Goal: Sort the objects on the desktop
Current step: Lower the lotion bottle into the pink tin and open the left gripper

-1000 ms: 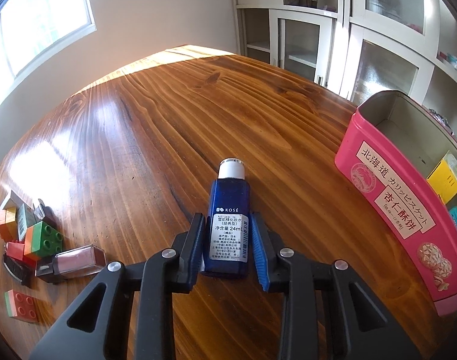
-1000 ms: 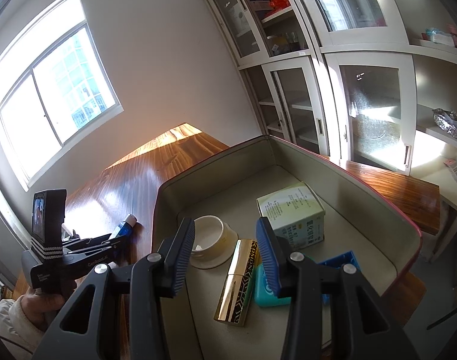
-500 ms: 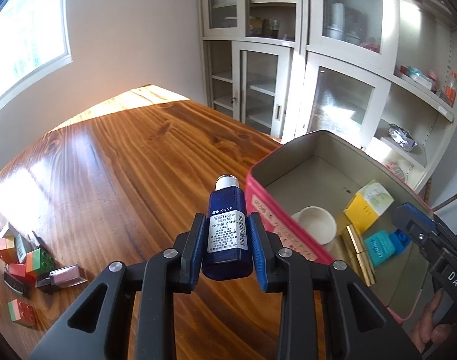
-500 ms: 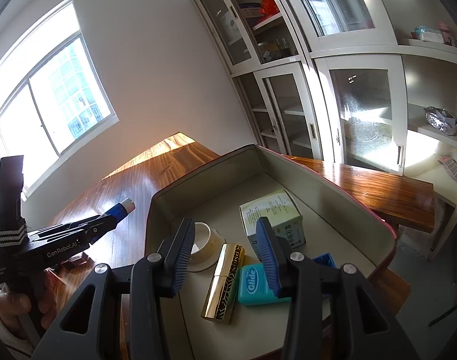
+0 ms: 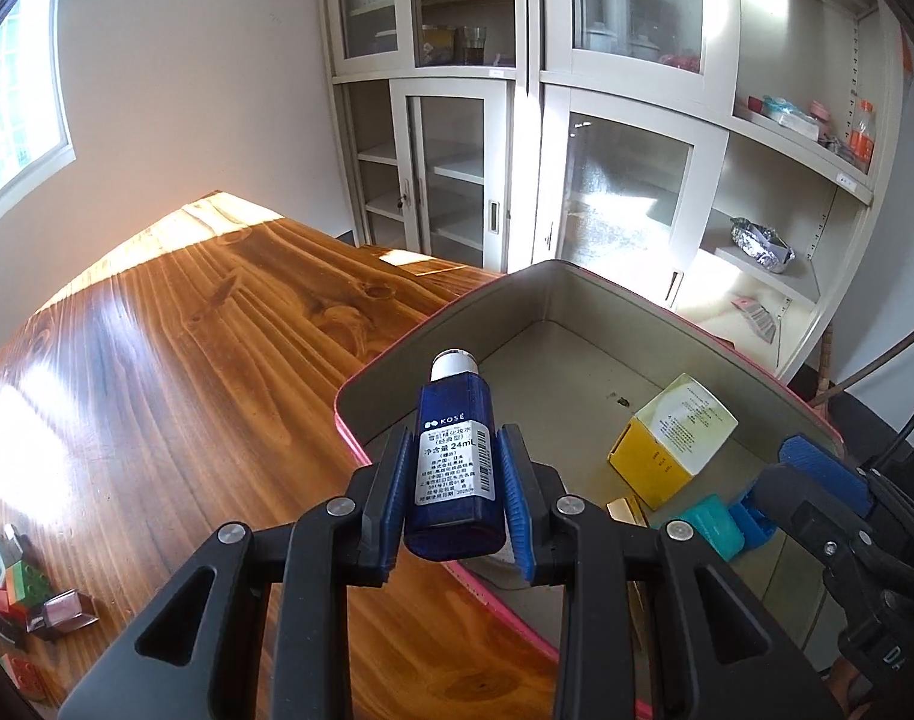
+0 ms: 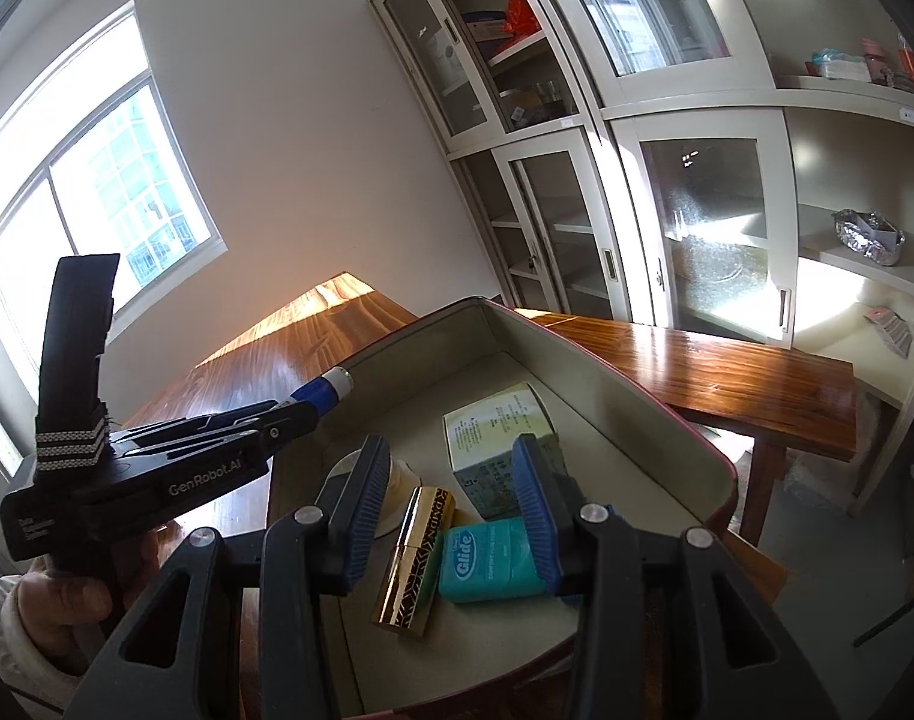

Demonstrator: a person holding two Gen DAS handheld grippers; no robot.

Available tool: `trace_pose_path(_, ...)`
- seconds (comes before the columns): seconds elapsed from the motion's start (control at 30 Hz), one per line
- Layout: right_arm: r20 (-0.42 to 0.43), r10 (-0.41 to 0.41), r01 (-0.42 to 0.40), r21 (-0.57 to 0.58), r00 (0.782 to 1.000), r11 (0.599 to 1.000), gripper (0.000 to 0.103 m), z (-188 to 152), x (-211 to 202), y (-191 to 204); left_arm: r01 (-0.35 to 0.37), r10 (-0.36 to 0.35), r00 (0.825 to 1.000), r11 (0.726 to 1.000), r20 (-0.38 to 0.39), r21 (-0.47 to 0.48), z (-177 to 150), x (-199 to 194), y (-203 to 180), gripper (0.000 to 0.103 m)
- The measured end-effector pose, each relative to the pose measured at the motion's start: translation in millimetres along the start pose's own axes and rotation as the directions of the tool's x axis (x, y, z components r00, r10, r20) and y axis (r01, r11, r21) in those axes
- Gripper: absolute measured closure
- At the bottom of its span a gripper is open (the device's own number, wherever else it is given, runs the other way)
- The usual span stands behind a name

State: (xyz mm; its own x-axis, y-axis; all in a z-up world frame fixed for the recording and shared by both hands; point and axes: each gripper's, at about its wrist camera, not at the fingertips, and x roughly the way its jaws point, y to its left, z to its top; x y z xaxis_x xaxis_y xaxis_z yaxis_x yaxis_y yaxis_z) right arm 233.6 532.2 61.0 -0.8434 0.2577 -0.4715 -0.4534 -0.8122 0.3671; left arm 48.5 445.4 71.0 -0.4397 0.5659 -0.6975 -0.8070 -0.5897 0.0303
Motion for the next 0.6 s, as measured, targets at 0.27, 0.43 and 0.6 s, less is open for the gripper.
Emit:
trace_pose_path(0.27,-0.016,0.007,-0.007,-0.002,1.0,1.0,0.056,-0.4,4.2,0.6,-0.007,0.007,1.0,1.0,-0.023,0.022,7.4,22.0,-1.2,0.071)
trace_pose_path(0.43,-0.025,0.015,-0.015,-0.005,1.0,1.0,0.056,-3.1,6.4,4.6,-0.031,0.031,0.999,1.0,-0.024,-0.004,5.7,20.2,8.6,0.071)
trace_pose_path(0.6,-0.029,0.019,-0.02,-0.008,0.999,1.0,0.056,-4.2,6.0,9.8,-0.021,0.021,1.0,0.999,0.003,-0.037,1.7,6.8,19.6,0.071)
